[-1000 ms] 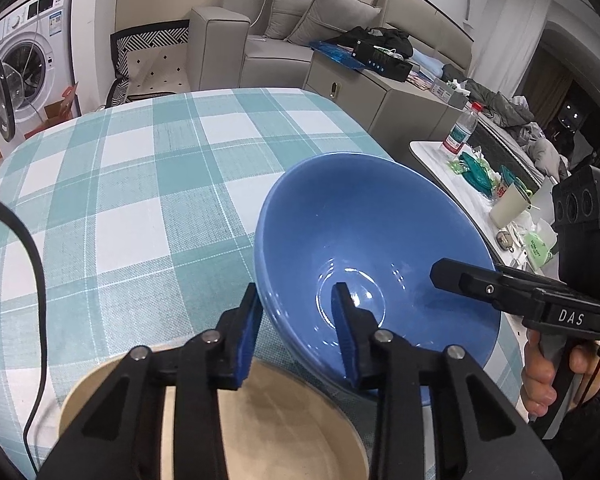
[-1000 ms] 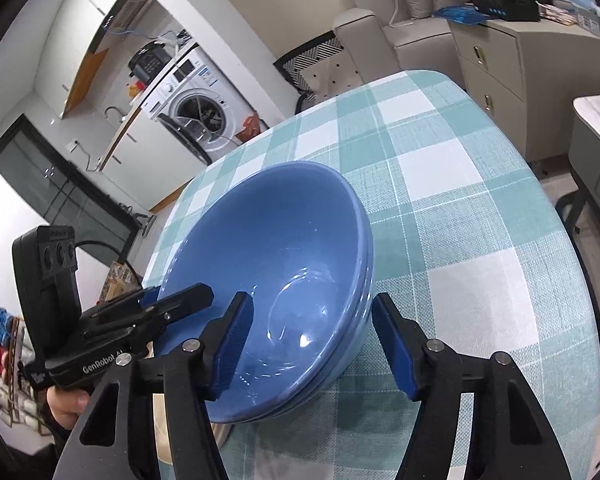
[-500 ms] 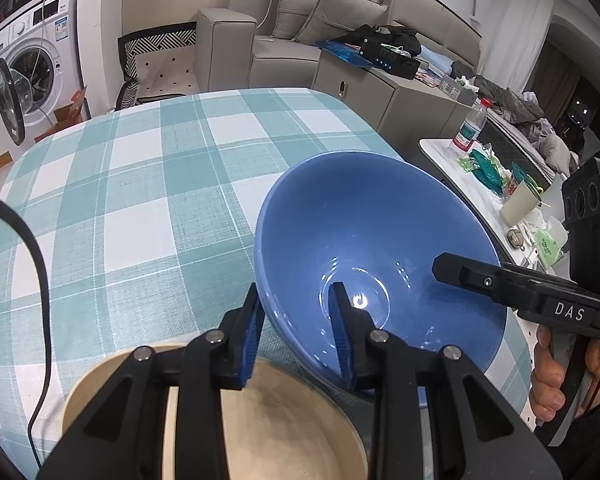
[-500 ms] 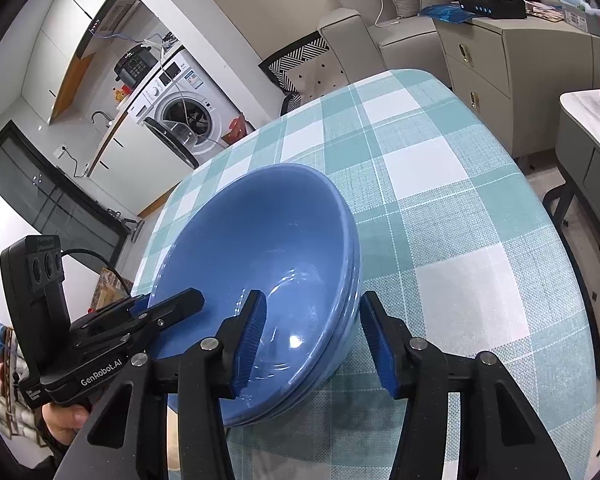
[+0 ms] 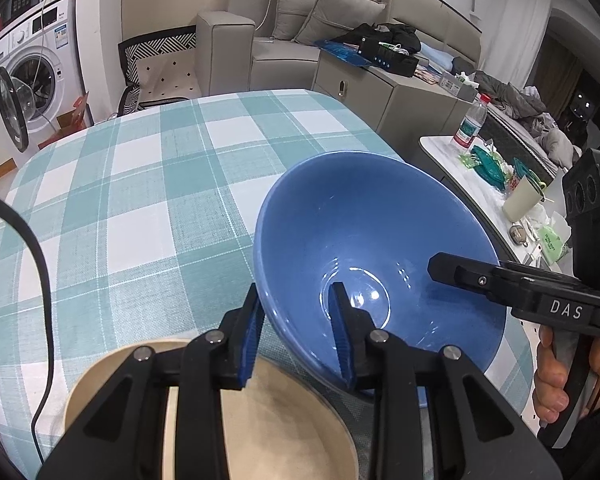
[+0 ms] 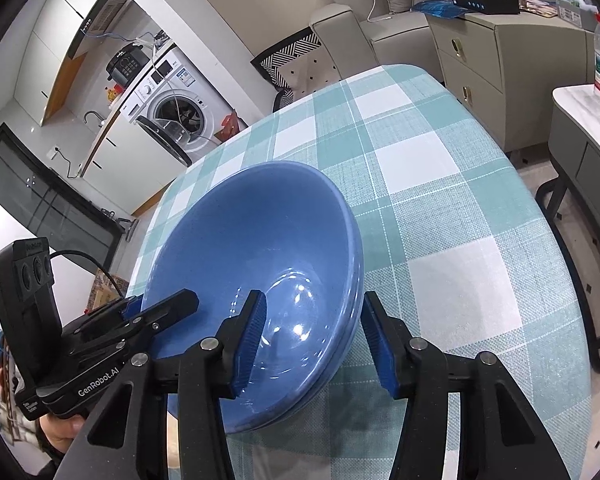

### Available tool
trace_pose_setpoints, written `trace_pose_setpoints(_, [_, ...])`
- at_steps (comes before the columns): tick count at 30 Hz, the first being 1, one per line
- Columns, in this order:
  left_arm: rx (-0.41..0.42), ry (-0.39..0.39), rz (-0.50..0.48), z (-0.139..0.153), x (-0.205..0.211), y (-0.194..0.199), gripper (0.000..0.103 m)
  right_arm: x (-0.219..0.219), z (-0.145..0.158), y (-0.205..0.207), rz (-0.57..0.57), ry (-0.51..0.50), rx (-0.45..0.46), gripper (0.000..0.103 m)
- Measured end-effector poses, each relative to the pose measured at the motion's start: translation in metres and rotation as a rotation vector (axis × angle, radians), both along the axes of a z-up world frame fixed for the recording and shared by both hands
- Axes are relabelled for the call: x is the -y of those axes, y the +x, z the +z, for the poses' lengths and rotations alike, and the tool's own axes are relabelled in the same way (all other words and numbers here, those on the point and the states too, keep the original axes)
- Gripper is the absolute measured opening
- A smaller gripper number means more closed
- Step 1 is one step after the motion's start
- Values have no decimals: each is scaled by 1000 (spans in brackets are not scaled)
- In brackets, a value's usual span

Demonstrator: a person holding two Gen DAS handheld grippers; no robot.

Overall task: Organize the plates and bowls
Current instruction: 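Lift the nested bowls and carry them over the cream plate stack with both tools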

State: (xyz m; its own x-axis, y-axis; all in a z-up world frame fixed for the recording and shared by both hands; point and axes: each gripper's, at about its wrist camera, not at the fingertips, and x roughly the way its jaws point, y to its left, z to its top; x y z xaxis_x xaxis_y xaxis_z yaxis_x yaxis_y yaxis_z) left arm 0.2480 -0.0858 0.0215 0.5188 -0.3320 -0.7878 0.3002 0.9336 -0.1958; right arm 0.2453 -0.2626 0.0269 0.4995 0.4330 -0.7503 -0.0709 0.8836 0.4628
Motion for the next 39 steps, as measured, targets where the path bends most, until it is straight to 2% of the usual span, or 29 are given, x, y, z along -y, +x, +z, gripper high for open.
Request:
trace_pose_setpoints(9, [27, -8, 11, 13, -6, -8, 31, -5, 10, -2, 15, -8, 17, 50])
trace_pose_setpoints(18, [70, -17, 37, 33, -21, -22, 31, -21, 34, -10, 41, -24, 57, 50])
trace_pose_setpoints(30, [113, -9, 92, 58, -45, -44, 31, -51, 63, -26, 97, -47, 87, 50])
trace_pose_setpoints(39, [122, 9, 148, 64, -71, -68, 31, -83, 70, -39, 169, -51, 91, 50])
